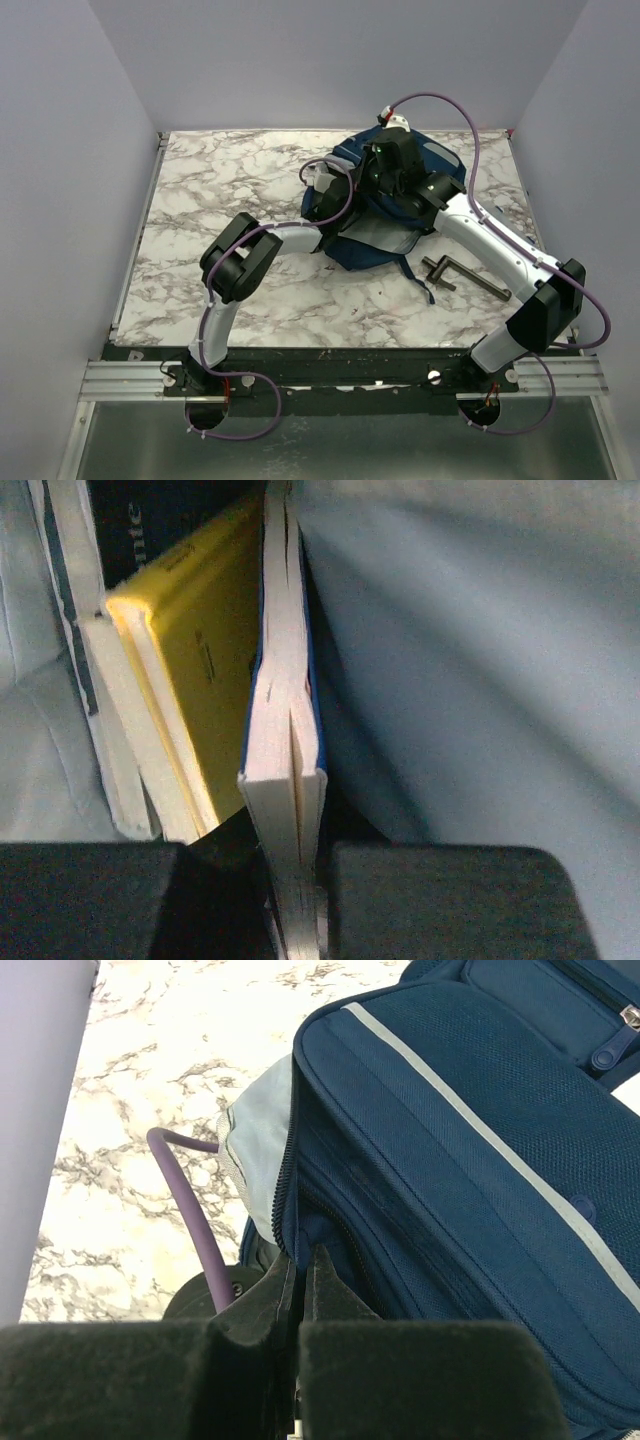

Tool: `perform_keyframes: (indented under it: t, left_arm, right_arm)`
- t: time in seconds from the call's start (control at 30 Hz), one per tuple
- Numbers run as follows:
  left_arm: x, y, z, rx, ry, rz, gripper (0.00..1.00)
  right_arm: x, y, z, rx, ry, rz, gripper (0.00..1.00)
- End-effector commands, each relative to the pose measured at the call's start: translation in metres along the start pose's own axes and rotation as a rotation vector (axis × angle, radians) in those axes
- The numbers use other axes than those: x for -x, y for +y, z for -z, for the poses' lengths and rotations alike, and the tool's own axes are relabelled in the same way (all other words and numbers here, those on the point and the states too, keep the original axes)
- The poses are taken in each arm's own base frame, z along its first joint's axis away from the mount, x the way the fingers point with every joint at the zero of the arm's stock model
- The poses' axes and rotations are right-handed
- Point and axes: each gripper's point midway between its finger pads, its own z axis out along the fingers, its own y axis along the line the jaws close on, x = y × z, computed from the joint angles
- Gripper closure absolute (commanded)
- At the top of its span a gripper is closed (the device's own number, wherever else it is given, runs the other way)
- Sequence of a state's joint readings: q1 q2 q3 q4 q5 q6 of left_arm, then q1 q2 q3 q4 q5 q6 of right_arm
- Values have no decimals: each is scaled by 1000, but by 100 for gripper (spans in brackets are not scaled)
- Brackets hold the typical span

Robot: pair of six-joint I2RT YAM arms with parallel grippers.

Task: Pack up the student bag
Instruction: Place the book in the student bag.

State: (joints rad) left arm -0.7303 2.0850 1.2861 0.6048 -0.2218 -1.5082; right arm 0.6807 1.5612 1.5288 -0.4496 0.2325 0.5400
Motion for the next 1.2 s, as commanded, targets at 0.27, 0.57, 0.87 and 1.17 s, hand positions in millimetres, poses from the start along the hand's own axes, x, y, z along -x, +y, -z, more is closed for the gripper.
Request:
perform_keyframes:
  t: [0.27, 0.57, 0.87, 1.17]
  left_arm:
    - [-10, -18, -2, -27, 51, -80, 27]
    - [-14, 8, 38, 60, 158, -143, 19]
    - [-21, 44, 71, 235, 323, -32, 20]
    - [-13, 51, 75, 279, 346, 8, 54]
  right_arm:
    - [67, 37, 34, 189, -182, -117, 100]
    - [66, 25, 40, 169, -184, -118, 99]
    - [61, 24, 41, 175, -167, -115, 99]
    - [61, 29, 40, 197, -165, -120, 99]
